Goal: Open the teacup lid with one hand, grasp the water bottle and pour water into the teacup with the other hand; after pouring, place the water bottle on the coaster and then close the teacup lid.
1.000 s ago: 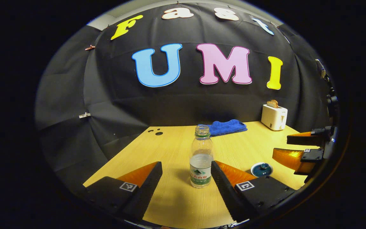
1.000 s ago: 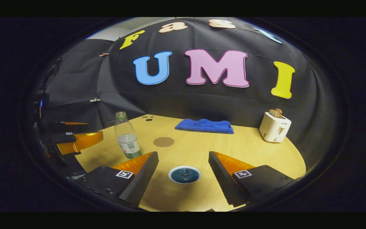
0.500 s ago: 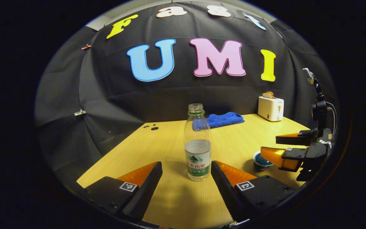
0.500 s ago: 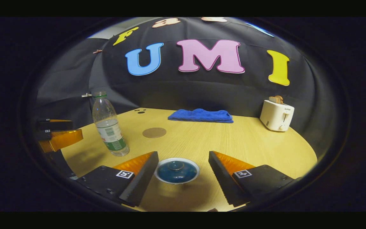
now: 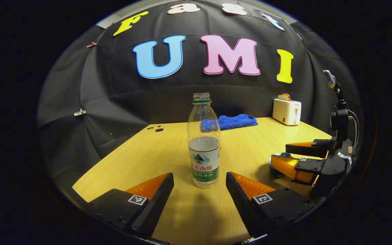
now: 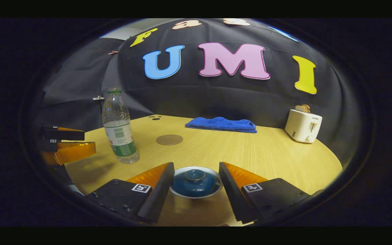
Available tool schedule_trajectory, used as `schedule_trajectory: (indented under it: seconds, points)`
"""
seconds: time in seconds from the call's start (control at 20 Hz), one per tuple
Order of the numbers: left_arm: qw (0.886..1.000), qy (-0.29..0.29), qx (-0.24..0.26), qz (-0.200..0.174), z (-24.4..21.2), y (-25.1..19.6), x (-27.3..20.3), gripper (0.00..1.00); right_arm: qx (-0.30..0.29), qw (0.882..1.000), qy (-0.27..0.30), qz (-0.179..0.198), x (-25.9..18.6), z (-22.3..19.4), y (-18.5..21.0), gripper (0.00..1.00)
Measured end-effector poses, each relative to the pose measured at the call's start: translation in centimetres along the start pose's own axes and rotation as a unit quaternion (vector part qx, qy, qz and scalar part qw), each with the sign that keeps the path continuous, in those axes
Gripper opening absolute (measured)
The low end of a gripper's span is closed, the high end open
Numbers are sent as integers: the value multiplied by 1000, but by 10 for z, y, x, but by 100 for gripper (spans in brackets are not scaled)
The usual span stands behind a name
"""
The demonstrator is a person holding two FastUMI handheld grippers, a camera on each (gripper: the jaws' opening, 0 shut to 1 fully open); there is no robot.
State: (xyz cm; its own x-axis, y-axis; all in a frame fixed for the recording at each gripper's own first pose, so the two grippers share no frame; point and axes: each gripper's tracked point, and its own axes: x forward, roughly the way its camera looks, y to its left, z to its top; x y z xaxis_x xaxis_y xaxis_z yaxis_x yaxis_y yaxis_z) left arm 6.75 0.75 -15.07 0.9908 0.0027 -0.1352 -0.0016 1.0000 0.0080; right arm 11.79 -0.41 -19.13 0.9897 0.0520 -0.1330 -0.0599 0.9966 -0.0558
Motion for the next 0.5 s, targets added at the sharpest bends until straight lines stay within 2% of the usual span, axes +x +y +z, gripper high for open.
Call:
schedule_trajectory:
  seconds: [0.05, 0.1, 0.2, 0.35, 0.45, 0.5]
  points:
    - [1000, 1, -2, 1, -1, 1, 1, 97, 0, 1000, -1, 1, 0, 0, -1, 82]
    - [1000, 3, -3, 2, -4, 2, 2, 97, 0, 1000, -3, 1, 2, 1, 1, 75]
    - [1000, 10, -2, 0, -12, 5, 2, 97, -1, 1000, -6, 4, 2, 2, 3, 69]
    - [1000, 24, 2, 0, -22, 10, 2, 97, -6, 1000, -7, 8, 3, 3, 4, 63]
    - [1000, 27, -1, 2, -25, 13, 2, 97, -7, 1000, -6, 10, 4, 6, 6, 54]
    - [1000, 28, -3, 4, -25, 13, 4, 97, -6, 1000, -6, 8, 5, 7, 4, 43]
